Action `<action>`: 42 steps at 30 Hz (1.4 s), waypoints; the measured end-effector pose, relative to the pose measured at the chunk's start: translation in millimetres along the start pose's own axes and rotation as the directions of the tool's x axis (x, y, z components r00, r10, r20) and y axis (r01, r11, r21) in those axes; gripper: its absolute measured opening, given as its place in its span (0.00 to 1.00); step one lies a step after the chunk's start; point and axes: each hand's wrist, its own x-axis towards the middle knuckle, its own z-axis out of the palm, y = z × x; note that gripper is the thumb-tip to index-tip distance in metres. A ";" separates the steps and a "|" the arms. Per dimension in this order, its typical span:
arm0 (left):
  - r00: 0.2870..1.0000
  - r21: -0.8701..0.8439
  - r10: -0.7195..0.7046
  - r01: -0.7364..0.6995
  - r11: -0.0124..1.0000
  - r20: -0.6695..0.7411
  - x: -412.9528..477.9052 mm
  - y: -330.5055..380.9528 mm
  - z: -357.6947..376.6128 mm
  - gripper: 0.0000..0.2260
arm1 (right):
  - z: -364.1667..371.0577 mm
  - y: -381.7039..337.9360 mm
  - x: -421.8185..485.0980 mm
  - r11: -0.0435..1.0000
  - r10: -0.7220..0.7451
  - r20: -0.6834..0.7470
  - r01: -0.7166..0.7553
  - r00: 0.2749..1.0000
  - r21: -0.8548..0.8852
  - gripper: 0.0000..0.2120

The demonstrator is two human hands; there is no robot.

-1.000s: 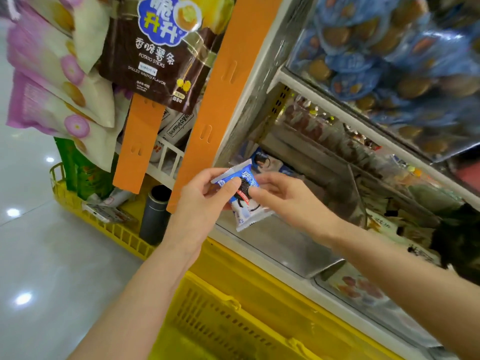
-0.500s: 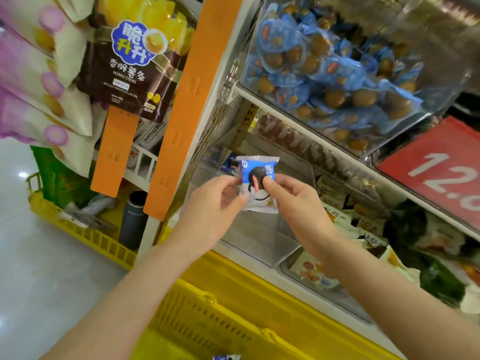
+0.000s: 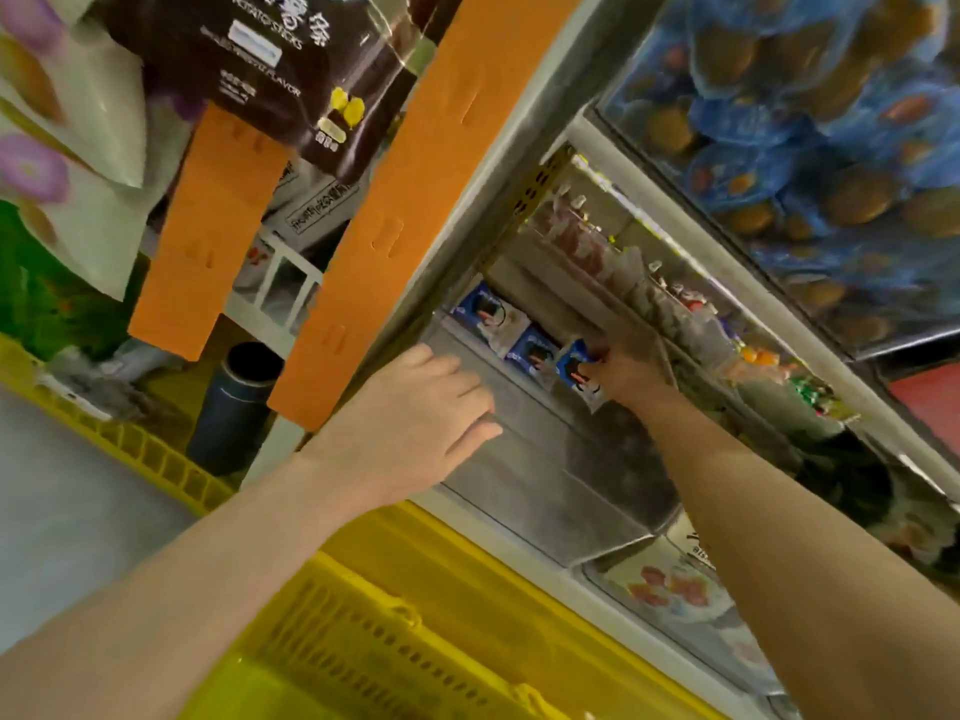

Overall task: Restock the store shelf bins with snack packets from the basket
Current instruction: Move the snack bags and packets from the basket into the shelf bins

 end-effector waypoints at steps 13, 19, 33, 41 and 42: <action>0.998 -0.035 0.037 -0.039 0.999 -0.059 -2.1 -11.8 7.9 0.14 | 44.3 15.6 45.5 0.981 0.122 -0.112 -0.137 0.986 -0.134 0.14; 1.000 -0.063 0.018 -0.019 0.998 -0.005 -1.7 -11.4 5.5 0.14 | 43.3 5.5 36.0 0.965 0.113 -0.122 -0.139 0.986 -0.223 0.17; 0.970 -0.007 -0.198 0.201 0.980 0.140 -20.7 27.1 -19.7 0.17 | 25.3 -16.0 -159.6 0.900 -0.351 -0.191 0.387 0.917 0.202 0.17; 0.934 0.001 -0.332 0.334 0.942 0.133 -107.5 64.6 -0.3 0.08 | 102.3 35.0 -263.1 0.761 -0.613 -0.358 0.648 0.704 -0.031 0.16; 0.904 0.023 -0.386 0.389 0.921 0.181 -124.8 63.9 5.0 0.08 | 122.2 41.1 -272.1 0.778 -0.596 -0.311 0.629 0.740 0.005 0.14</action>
